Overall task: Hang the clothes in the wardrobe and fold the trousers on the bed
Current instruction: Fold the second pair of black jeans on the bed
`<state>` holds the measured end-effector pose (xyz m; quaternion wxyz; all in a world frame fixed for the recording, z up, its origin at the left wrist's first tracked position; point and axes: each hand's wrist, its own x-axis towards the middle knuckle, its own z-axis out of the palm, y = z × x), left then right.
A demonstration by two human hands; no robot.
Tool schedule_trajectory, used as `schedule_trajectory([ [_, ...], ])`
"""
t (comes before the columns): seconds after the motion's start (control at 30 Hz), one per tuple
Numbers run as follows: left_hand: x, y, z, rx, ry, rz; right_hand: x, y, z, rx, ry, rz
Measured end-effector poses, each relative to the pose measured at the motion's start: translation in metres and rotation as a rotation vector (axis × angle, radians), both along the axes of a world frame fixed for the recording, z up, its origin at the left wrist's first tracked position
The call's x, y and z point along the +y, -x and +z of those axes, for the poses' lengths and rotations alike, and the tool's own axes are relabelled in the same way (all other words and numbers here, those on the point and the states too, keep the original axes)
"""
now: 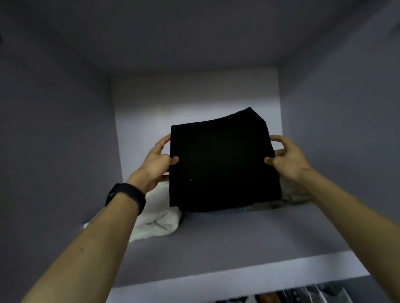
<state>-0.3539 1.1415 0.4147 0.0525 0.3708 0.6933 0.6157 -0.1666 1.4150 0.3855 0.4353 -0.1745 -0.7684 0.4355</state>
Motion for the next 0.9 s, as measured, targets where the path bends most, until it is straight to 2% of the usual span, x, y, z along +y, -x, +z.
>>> schedule_trajectory([
  [0.27, 0.067, 0.110, 0.018, -0.155, -0.009, 0.095, 0.057, 0.120, 0.045, -0.130, 0.012, -0.078],
  [0.47, 0.100, 0.158, -0.008, -0.246, 0.105, 0.118, 0.097, 0.176, 0.022, -0.329, 0.032, -0.060],
  [0.6, 0.119, 0.174, -0.043, -0.288, 0.095, 0.109, 0.122, 0.188, -0.012, -0.449, 0.038, -0.034],
  [0.9, 0.121, 0.198, -0.039, -0.313, 0.167, 0.041, 0.144, 0.202, -0.009, -0.381, 0.073, 0.001],
])
